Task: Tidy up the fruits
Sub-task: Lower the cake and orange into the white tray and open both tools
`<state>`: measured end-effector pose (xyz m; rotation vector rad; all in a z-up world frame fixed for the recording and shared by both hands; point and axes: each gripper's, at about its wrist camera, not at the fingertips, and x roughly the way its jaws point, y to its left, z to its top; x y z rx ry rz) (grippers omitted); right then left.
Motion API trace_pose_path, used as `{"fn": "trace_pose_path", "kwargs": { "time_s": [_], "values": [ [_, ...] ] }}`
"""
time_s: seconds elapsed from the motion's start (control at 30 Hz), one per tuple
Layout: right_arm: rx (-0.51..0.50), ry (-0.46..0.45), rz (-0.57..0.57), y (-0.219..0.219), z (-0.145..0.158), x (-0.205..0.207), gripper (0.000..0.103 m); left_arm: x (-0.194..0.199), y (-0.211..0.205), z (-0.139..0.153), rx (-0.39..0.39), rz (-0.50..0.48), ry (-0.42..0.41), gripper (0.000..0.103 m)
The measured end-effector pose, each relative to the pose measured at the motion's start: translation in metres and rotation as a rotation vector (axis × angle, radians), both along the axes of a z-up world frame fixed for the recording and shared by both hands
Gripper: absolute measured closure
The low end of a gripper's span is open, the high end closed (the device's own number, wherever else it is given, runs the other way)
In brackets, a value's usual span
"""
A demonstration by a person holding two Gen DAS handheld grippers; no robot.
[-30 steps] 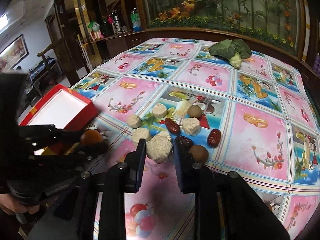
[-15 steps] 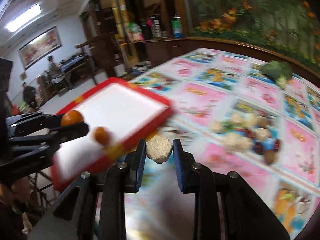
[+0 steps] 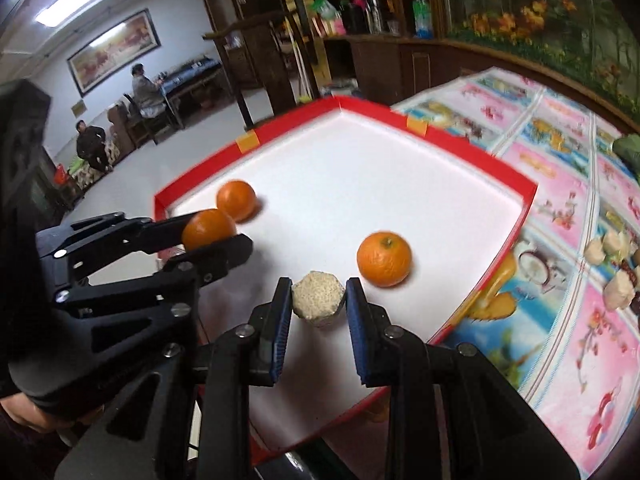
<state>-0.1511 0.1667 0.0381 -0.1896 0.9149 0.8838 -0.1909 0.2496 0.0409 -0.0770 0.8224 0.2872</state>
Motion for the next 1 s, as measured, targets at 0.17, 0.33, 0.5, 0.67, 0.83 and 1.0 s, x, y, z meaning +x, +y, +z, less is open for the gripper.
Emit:
{"fn": "trace_pose_path", "kwargs": {
  "time_s": [0.17, 0.33, 0.5, 0.67, 0.83, 1.0],
  "values": [
    [-0.058, -0.016, -0.011, 0.006, -0.005, 0.000, 0.074, 0.003, 0.004, -0.009, 0.017, 0.000, 0.031, 0.069],
    [-0.087, -0.041, -0.005, 0.009, -0.006, -0.005, 0.073, 0.003, 0.011, -0.018, 0.024, 0.011, 0.050, 0.067],
    [-0.088, -0.043, 0.007, 0.008, -0.005, -0.006, 0.073, -0.001, 0.012, -0.016, 0.067, 0.059, 0.055, 0.043],
    [-0.064, -0.073, 0.007, -0.004, 0.005, -0.009, 0.062, -0.011, 0.006, -0.006, 0.126, 0.079, 0.022, 0.036],
    [0.030, -0.091, -0.024, -0.030, 0.022, -0.003, 0.053, -0.013, -0.010, 0.009, 0.216, 0.086, -0.017, 0.023],
    [0.078, -0.106, -0.104, -0.066, 0.037, 0.013, 0.050, -0.010, -0.030, 0.025, 0.267, 0.055, -0.044, 0.023]
  ]
}}
